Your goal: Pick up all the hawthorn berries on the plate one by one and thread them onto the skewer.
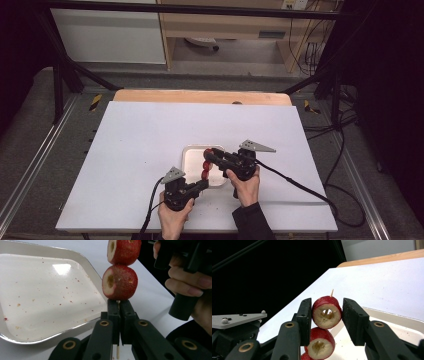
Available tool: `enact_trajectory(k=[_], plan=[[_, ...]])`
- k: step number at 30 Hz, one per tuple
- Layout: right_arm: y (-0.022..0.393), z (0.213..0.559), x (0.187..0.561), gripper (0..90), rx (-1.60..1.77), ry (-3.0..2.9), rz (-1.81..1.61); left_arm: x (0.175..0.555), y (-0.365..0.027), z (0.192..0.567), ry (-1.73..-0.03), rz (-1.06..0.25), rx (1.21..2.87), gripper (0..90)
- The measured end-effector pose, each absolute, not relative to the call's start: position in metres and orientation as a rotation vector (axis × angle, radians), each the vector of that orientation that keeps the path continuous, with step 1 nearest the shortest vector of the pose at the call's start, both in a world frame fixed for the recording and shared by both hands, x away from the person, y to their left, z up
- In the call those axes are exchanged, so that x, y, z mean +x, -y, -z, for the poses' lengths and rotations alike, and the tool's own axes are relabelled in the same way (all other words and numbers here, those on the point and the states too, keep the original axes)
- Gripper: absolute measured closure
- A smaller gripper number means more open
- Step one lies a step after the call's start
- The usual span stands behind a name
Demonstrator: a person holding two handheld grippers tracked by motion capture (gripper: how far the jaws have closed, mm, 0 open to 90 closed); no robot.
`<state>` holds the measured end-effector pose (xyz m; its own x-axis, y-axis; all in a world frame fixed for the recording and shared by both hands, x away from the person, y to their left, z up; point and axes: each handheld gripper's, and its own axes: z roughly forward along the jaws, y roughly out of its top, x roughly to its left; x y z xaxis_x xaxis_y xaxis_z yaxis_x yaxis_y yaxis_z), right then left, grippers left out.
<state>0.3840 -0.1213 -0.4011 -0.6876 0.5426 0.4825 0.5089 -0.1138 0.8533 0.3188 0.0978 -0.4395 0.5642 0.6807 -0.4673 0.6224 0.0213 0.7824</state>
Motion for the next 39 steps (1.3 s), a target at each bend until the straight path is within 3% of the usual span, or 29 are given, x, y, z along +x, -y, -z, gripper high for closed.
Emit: enact_trajectory(k=[4, 15, 19, 39], plan=[[0.123, 0.397, 0.384, 58.3, 1.19, -2.096, -1.929, 0.319, -0.099, 0.44, -1.1, -0.099, 1.681, 88.2], [0.142, 0.389, 0.388, 19.8, 1.149, -2.207, -1.585, 0.32, -0.112, 0.438, -1.085, -0.177, 1.743, 88.1], [0.147, 0.394, 0.388, 10.1, 1.09, -2.284, -1.447, 0.321, -0.117, 0.436, -1.076, -0.196, 1.773, 88.1], [0.2, 0.426, 0.375, 0.7, 1.085, -2.37, -1.198, 0.331, -0.132, 0.421, -1.043, -0.259, 1.912, 88.0]])
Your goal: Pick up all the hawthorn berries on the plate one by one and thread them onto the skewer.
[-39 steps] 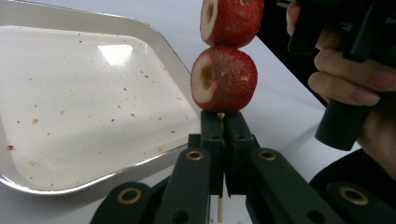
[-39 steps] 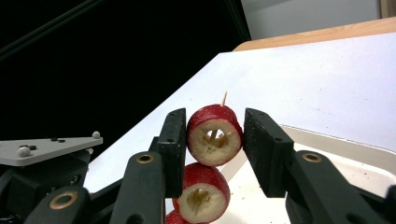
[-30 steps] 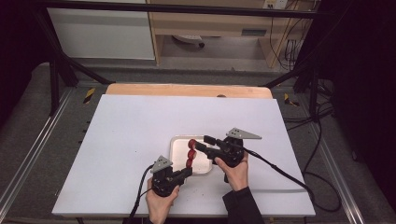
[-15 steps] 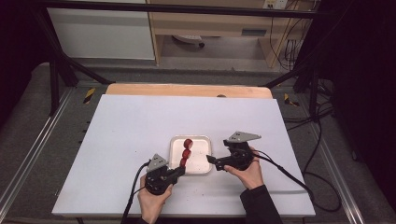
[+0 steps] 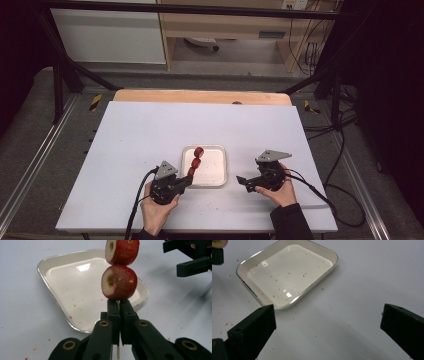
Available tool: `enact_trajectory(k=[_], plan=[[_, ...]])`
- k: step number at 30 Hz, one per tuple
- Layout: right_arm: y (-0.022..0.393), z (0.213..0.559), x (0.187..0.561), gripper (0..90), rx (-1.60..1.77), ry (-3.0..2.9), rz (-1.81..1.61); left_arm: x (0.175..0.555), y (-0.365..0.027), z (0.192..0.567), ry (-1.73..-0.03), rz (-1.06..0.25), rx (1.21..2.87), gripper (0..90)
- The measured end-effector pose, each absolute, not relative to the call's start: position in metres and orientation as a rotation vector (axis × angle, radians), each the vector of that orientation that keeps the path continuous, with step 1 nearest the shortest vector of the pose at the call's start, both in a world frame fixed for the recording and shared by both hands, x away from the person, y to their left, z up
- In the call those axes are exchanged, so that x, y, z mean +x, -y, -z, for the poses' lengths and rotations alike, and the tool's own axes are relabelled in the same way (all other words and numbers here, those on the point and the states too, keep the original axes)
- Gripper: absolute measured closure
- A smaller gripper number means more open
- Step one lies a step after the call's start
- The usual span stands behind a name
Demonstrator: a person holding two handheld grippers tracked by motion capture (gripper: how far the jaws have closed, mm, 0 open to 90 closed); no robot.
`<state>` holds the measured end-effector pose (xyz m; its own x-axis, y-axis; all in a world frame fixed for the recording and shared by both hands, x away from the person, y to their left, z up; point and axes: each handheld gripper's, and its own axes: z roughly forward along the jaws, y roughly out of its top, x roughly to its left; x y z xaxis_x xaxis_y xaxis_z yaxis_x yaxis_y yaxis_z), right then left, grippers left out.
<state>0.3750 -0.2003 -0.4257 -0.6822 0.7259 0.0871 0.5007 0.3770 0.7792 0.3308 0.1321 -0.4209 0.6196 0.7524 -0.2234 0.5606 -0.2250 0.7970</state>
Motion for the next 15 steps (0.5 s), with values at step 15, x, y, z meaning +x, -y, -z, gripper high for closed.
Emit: enact_trajectory(k=[15], plan=[[0.232, 0.441, 0.361, 1.0, 1.097, -2.371, -1.167, 0.35, -0.128, 0.404, -1.046, -0.296, 1.977, 88.0]])
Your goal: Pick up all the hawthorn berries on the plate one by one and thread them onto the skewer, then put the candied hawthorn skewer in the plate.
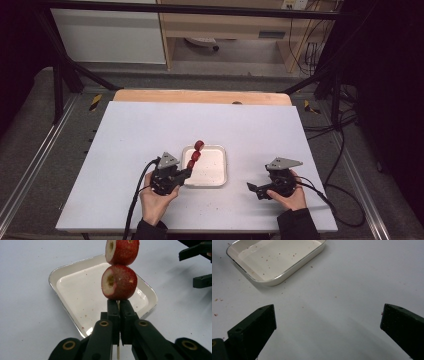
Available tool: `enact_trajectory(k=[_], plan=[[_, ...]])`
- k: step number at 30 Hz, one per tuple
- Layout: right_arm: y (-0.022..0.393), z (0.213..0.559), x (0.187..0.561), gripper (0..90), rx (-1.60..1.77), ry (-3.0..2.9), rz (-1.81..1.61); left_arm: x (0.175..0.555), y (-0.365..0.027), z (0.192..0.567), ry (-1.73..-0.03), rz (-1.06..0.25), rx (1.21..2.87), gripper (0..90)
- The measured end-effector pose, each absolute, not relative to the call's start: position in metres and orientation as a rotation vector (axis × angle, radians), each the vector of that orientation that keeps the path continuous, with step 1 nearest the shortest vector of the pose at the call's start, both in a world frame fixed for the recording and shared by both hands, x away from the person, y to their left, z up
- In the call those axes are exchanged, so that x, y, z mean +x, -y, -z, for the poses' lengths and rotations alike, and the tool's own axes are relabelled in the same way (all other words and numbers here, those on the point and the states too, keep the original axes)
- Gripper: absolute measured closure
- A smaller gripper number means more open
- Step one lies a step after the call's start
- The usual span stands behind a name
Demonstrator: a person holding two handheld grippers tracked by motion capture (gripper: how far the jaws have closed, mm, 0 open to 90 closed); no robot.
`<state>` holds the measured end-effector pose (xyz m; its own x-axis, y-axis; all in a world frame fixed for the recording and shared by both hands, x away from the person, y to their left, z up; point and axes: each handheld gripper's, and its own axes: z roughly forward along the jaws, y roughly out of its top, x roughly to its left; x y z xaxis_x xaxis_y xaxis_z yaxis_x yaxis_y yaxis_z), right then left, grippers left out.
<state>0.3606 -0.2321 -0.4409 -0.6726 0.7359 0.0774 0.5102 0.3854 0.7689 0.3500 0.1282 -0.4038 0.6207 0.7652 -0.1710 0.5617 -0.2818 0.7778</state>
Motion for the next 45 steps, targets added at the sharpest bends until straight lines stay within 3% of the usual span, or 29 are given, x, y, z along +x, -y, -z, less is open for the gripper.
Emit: enact_trajectory(k=[21, 45], plan=[[0.249, 0.448, 0.353, 1.6, 1.139, -2.361, -1.175, 0.385, -0.099, 0.408, -1.146, -0.314, 2.13, 88.0], [0.249, 0.45, 0.353, 1.6, 1.15, -2.362, -1.182, 0.392, -0.076, 0.43, -1.248, -0.325, 2.276, 87.7]])
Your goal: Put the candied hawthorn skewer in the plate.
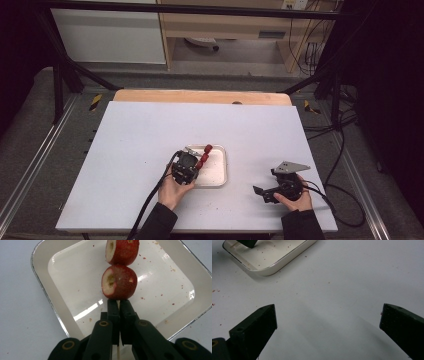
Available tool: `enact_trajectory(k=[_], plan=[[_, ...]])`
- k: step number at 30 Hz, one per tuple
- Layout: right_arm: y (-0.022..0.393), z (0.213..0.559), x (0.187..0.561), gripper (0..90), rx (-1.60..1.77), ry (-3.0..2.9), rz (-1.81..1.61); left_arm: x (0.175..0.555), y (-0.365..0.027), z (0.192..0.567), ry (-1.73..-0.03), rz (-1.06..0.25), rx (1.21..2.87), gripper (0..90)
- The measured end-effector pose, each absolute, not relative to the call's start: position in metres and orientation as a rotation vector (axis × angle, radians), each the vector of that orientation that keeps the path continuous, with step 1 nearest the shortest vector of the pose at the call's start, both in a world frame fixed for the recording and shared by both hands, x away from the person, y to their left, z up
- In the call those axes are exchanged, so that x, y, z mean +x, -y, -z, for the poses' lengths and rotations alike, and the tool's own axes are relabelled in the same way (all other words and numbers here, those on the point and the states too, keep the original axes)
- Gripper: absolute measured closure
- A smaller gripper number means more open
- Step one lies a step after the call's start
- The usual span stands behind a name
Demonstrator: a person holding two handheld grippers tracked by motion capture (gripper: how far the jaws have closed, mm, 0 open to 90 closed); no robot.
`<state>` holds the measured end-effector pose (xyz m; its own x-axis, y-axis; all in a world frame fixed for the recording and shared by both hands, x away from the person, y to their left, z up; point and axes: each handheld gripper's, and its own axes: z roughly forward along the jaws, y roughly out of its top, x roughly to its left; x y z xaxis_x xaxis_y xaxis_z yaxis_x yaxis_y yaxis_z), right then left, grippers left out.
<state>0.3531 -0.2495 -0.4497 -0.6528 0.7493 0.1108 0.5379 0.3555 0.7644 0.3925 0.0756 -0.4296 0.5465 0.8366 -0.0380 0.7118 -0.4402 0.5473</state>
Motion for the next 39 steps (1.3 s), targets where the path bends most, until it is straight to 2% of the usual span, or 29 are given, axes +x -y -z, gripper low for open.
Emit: enact_trajectory(k=[9, 13, 18, 22, 27, 34, 39], plan=[[0.249, 0.45, 0.353, 1.7, 1.151, -2.366, -1.175, 0.391, -0.074, 0.43, -1.247, -0.351, 2.273, 85.3], [0.249, 0.45, 0.353, 1.7, 1.152, -2.36, -1.178, 0.391, -0.078, 0.426, -1.225, -0.36, 2.266, 78.8], [0.25, 0.449, 0.353, 1.6, 1.155, -2.356, -1.174, 0.388, -0.088, 0.415, -1.127, -0.344, 2.231, 66.3], [0.25, 0.448, 0.353, 1.5, 1.155, -2.35, -1.179, 0.388, -0.098, 0.409, -1.046, -0.328, 2.255, 50.3], [0.251, 0.448, 0.353, 1.4, 1.167, -2.346, -1.181, 0.387, -0.117, 0.403, -0.976, -0.296, 2.256, 35.1], [0.251, 0.448, 0.353, 1.1, 1.172, -2.343, -1.181, 0.376, -0.152, 0.404, -0.937, -0.305, 2.235, 18.3], [0.25, 0.448, 0.353, 1.0, 1.175, -2.343, -1.175, 0.365, -0.18, 0.412, -0.956, -0.327, 2.193, 9.6]])
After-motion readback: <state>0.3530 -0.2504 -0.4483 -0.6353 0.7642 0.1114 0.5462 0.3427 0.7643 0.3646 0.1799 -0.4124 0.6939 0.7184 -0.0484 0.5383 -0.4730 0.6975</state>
